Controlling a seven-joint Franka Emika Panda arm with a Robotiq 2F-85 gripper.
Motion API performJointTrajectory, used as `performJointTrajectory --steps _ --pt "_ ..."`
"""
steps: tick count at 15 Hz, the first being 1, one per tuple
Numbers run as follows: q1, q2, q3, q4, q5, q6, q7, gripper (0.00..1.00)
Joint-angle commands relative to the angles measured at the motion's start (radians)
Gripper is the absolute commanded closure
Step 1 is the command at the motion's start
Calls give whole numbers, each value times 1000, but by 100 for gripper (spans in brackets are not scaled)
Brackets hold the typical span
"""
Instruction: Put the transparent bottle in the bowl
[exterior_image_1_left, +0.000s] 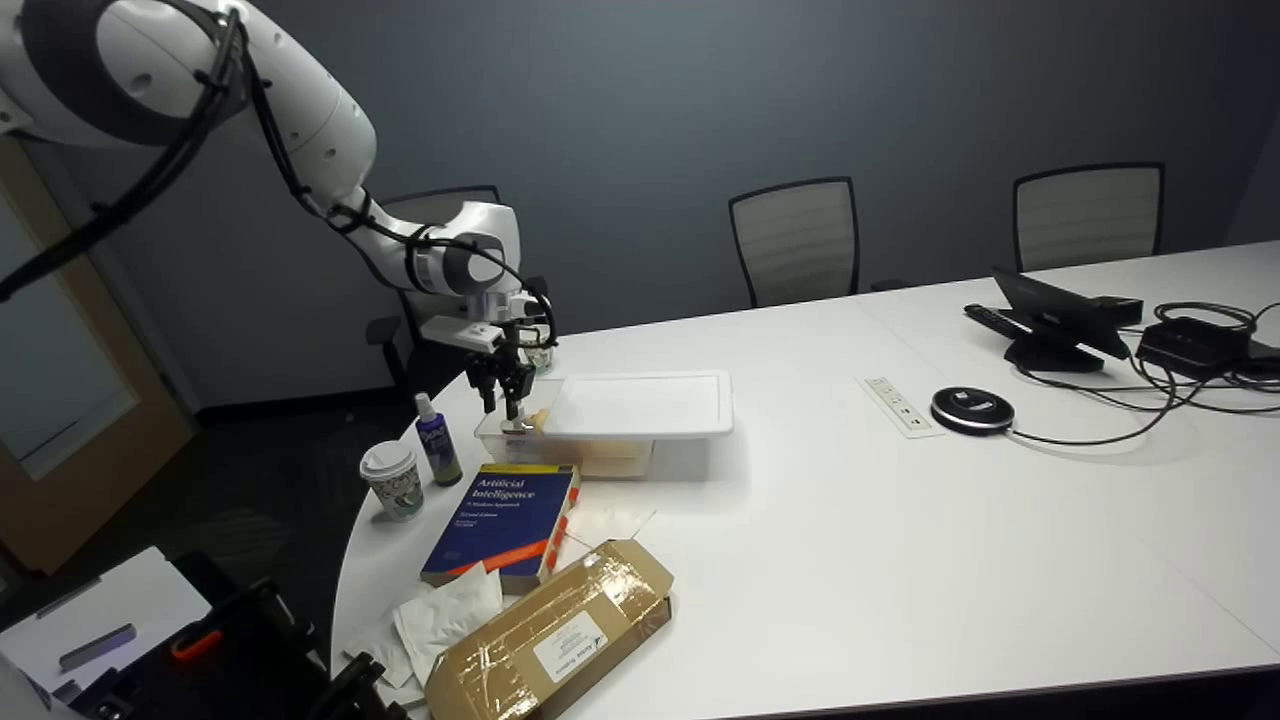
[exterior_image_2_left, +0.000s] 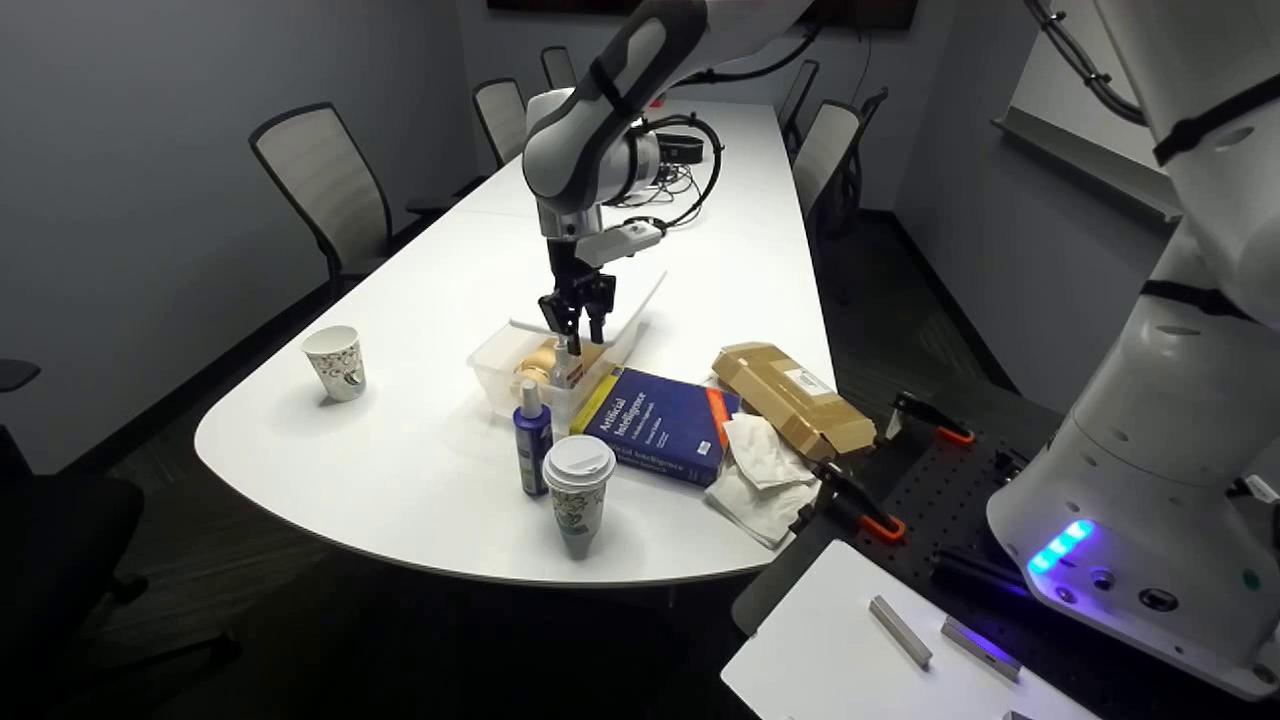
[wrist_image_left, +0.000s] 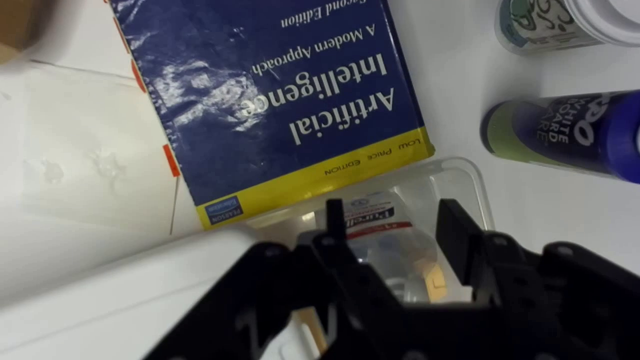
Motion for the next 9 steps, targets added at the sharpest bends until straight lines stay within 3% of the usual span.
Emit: performJointTrajectory --steps 1,3,9 --pt "6 0 -1 20 6 -8 18 16" --pt "4 -9 0 25 8 -16 17 2" --pt "-4 -79 -8 29 33 -85 68 0"
